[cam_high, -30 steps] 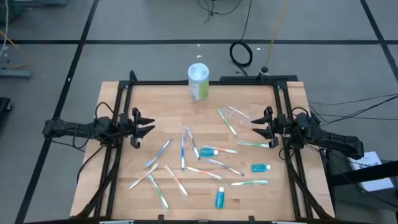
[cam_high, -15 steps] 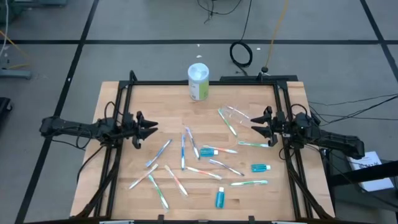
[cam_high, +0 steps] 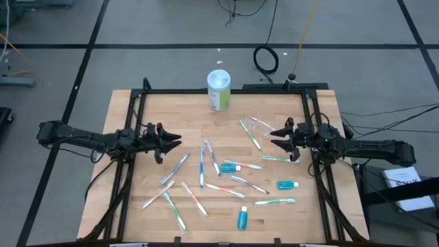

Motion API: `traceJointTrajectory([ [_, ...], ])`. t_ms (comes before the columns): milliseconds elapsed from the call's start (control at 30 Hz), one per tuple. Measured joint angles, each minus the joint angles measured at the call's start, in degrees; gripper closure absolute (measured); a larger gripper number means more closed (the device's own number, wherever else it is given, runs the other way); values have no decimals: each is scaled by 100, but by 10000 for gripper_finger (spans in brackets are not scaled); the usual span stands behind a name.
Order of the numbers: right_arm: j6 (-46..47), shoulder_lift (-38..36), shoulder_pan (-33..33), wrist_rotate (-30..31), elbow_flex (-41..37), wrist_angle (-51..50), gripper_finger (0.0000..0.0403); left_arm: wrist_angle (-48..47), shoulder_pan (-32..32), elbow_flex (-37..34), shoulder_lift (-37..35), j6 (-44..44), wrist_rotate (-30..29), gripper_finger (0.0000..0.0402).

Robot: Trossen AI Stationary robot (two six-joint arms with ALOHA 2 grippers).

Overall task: Pick & Place toothbrushing station
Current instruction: Put the orange toothbrush into the transparent organizer

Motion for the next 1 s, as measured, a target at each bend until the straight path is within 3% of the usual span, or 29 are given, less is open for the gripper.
traceJointTrajectory([
  [200,-9,676,5,1,-1,318,243,-2238,-367,1427,1384,-106,2,257],
  [433,-20,837,5,0,-2,323,243,-4492,-758,2524,2703,-1289,-370,257],
  [633,-20,837,3,1,0,324,243,-5252,-1057,2932,3400,-1315,407,257],
  [733,-7,837,4,0,-2,331,243,-5546,-1166,3001,3549,-1844,794,257],
  [867,-4,836,5,0,-2,343,243,-5962,-1409,3009,3576,-1660,1155,257],
  [1000,64,837,4,0,-2,355,243,-6141,-1602,3009,3576,-3189,1698,257],
])
